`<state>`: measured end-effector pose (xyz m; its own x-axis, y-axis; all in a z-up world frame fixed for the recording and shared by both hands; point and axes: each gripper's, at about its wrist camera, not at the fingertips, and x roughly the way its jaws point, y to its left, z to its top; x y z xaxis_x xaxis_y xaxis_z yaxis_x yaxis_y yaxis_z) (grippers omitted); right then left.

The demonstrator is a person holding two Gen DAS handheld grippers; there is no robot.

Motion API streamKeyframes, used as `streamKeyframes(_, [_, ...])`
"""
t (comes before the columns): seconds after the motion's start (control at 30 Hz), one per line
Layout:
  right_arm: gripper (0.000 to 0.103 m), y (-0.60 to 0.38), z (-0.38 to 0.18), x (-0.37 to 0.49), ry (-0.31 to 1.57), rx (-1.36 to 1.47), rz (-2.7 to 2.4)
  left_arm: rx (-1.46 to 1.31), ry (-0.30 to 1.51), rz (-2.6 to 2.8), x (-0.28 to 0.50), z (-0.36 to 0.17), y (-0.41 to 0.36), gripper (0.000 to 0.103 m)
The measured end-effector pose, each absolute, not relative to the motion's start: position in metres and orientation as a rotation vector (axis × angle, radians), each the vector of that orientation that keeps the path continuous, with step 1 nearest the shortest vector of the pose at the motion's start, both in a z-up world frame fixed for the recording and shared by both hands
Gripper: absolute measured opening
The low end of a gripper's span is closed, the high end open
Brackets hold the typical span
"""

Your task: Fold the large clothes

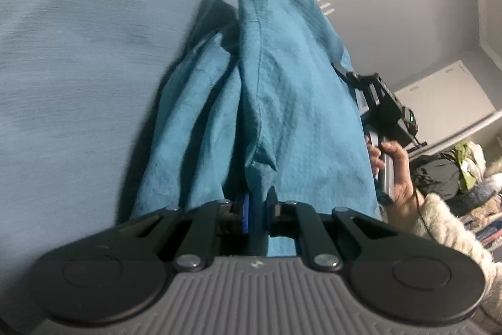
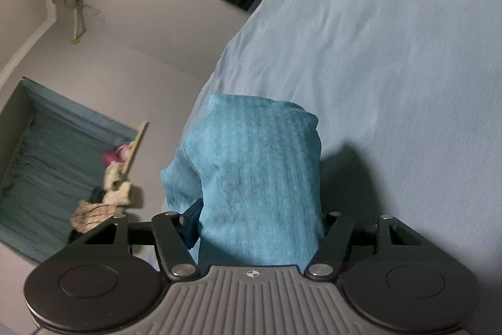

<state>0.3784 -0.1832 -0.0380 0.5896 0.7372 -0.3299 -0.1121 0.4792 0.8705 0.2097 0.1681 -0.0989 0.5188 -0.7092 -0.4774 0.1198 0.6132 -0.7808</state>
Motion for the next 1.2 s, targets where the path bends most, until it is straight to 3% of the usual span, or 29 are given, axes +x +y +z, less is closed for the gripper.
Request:
streamKeyframes(0.17, [0.068,-0.215,0.004,0.4,0.762,0.793,0.539,-0.761,0.876,-0.591,0.236,-0.104,0.126,0.004])
streamKeyframes(0.33, [0.088,-0.224,-0.014,0.417,0.797,0.857,0.399,-0.708,0.883,-0.61,0.24,-0.106,0.118,0.004])
streamKeyframes(0.4, [0.091,-0.225,-0.024,0.419,0.786,0.897,0.391,-0.744,0.882,-0.618,0.239,-0.109,0.126,0.004])
streamKeyframes(0.6, [0.084,-0.216,-0.028,0.432,0.719,0.881,0.31,-0.739,0.872,-0.613,0.24,-0.111,0.135,0.005])
streamKeyframes(0.8, [0.097,-0.21,-0.035,0.425,0.681,0.878,0.217,-0.718,0.878,-0.601,0.235,-0.11,0.139,0.007])
streamKeyframes(1.07, [0.095,-0.204,0.018,0.302,0.542,0.443,0.217,-0.637,0.831,-0.571,0.229,-0.095,0.135,0.009])
streamKeyframes(1.2, [0.087,-0.167,0.02,0.214,0.467,0.149,0.282,-0.552,0.778,-0.547,0.221,-0.081,0.115,0.009])
